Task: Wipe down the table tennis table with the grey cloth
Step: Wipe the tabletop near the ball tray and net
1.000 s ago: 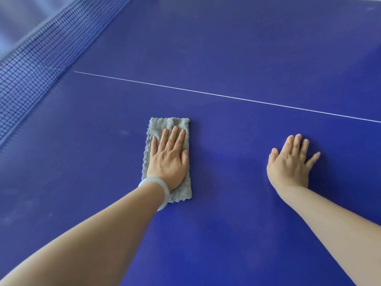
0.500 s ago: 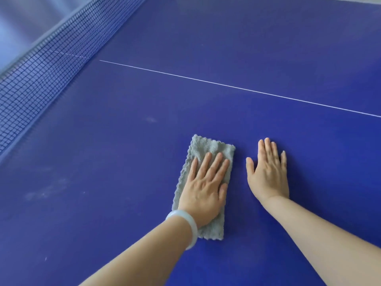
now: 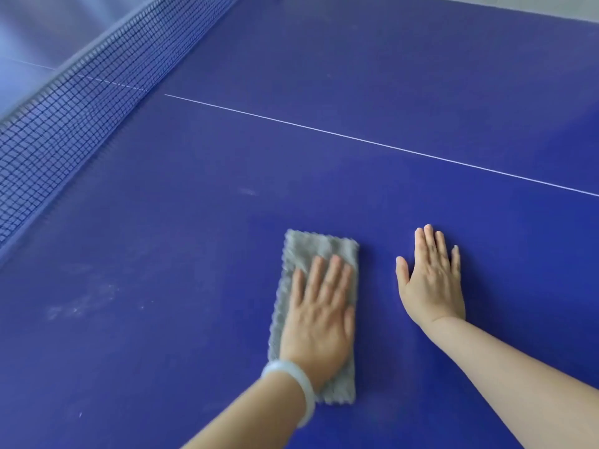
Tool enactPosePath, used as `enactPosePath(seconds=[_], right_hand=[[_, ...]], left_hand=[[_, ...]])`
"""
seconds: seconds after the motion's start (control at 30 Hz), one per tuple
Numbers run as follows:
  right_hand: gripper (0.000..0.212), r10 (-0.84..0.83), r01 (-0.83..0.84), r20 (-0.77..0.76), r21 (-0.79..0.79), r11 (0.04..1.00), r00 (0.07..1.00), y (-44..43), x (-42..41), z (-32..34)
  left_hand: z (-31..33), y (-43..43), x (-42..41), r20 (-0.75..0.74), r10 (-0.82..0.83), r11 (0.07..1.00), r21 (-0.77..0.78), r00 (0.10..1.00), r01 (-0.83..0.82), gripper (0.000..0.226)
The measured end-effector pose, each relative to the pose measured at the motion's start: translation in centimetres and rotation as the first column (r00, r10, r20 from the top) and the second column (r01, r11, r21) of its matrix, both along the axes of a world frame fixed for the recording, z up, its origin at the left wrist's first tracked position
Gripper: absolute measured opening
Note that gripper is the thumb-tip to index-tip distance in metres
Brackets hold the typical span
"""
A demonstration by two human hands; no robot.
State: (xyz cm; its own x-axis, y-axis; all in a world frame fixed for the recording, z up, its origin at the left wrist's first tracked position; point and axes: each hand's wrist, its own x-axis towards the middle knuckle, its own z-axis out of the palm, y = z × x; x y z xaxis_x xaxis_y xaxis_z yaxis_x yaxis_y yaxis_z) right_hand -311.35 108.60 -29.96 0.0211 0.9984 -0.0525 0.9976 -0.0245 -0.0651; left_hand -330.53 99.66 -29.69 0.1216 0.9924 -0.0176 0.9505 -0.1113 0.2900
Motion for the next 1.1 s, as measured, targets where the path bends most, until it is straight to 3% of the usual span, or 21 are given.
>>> enactPosePath(seconds=[0.1, 0.17, 0.2, 0.27, 0.37, 0.6, 0.77, 0.87, 1.0, 1.1], right_hand=[[0.067, 0.008, -0.008, -0.003, 0.004, 1.0, 1.0, -0.1, -0.1, 0.1], [0.066, 0.015, -0.015, -0.001, 0.011, 1.0, 1.0, -0.1, -0.1, 0.1], [0.066, 0.018, -0.018, -0.001, 0.016, 1.0, 1.0, -0.2, -0.1, 0.0], [0.063, 0.02, -0.02, 0.002, 0.038, 0.999, 1.0, -0.3, -0.1, 0.0], [0.071, 0.027, -0.028, 0.021, 0.026, 0.999, 0.999, -0.2, -0.1, 0.0], [0.071, 0.071, -0.071, 0.03, 0.026, 0.997, 0.997, 0.4, 0.2, 0.2], [0.064, -0.329, 0.329, -0.011, -0.019, 0.944, 0.944, 5.4, -2.4, 0.2], [0.064, -0.458, 0.459, -0.092, -0.013, 0.888, 0.884, 6.7, -3.8, -0.2], [0.064, -0.471, 0.474, -0.095, 0.008, 0.881, 0.877, 7.1, -3.7, -0.9], [0.064, -0.473, 0.475, -0.07, 0.012, 0.88, 0.878, 7.2, -3.7, -0.8]], left_hand=[[0.0, -1.1, -0.8, -0.005, -0.299, 0.953, -0.039, 0.954, 0.299, 0.062], [0.1, 2.5, -4.1, -0.046, -0.39, 0.921, -0.029, 0.919, 0.389, 0.06], [0.3, 4.7, -5.5, -0.062, -0.357, 0.934, -0.032, 0.932, 0.356, 0.059], [0.5, 8.5, -7.5, -0.082, -0.124, 0.992, -0.022, 0.989, 0.123, 0.058], [0.0, 10.7, -6.7, -0.05, 0.138, 0.99, -0.032, 0.989, -0.139, 0.06], [-0.5, 10.9, -6.6, -0.034, 0.136, 0.99, -0.032, 0.99, -0.137, 0.062], [-0.4, 11.0, -6.7, -0.015, 0.123, 0.991, -0.045, 0.992, -0.124, 0.063], [-0.2, 10.6, -6.9, -0.016, 0.02, 0.999, -0.027, 1.0, -0.021, 0.062], [-0.2, 14.0, -4.2, -0.007, -0.322, 0.947, -0.002, 0.947, 0.322, 0.058], [0.0, 19.3, -0.2, -0.013, -0.43, 0.903, -0.023, 0.903, 0.43, 0.056]])
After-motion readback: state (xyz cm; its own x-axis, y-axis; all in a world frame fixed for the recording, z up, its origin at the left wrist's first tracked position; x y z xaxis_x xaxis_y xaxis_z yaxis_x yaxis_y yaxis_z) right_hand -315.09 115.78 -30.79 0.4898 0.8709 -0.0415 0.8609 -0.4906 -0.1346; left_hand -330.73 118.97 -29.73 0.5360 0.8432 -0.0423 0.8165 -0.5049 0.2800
